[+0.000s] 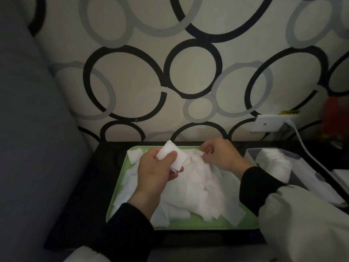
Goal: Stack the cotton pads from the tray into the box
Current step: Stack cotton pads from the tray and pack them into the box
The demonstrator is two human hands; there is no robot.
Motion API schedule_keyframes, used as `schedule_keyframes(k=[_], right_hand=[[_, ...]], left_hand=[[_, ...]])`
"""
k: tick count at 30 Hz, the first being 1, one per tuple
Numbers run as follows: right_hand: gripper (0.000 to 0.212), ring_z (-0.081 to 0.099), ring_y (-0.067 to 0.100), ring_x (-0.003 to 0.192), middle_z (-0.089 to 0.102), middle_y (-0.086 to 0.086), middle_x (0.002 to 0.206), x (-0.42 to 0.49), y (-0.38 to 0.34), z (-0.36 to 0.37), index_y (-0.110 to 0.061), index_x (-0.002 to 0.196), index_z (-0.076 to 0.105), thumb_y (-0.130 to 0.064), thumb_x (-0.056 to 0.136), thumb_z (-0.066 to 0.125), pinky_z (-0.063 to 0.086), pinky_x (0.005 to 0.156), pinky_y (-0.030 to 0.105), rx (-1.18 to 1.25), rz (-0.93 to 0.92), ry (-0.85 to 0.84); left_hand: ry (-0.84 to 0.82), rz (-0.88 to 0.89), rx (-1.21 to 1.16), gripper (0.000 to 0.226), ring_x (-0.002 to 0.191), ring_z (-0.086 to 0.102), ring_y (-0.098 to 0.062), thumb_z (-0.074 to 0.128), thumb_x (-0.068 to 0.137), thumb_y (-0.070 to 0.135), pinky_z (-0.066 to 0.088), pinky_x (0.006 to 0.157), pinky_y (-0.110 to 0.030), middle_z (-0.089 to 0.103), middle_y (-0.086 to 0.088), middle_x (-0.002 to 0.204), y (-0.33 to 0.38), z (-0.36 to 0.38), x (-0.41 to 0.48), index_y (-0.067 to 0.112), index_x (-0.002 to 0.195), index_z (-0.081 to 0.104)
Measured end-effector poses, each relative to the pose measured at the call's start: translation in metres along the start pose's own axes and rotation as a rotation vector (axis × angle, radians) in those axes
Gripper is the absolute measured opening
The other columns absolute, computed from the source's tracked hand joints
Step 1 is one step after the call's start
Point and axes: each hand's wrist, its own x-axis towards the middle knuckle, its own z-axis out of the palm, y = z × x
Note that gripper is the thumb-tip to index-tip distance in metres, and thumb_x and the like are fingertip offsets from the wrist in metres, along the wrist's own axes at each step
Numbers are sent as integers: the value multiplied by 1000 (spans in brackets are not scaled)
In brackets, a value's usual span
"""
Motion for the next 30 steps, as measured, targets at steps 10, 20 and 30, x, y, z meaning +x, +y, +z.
schedule_keyframes(k=[10,20,30], right_hand=[[21,67,28,95,70,12,104,-63,-27,-31,-11,98,70,0,93,53,56,77,38,869,194,144],[19,65,27,89,67,12,101,-129,-38,-13,-7,100,66,-4,95,48,56,70,37,1441,380,-13],[14,65,17,83,71,7,96,-130,-52,12,-15,99,70,-5,93,63,53,64,27,975,177,61]], left_hand=[[-100,-61,8,18,69,75,-27,67,93,12,60,57,-31,69,-15,103,-2,-2,-10,17,107,57],[-265,-149,199,23,86,72,-31,65,96,20,59,59,-30,65,-18,111,-15,1,-31,15,117,58],[-335,-70,166,11,59,67,-12,69,93,20,61,64,-33,70,-3,76,-10,-9,-40,15,103,69]])
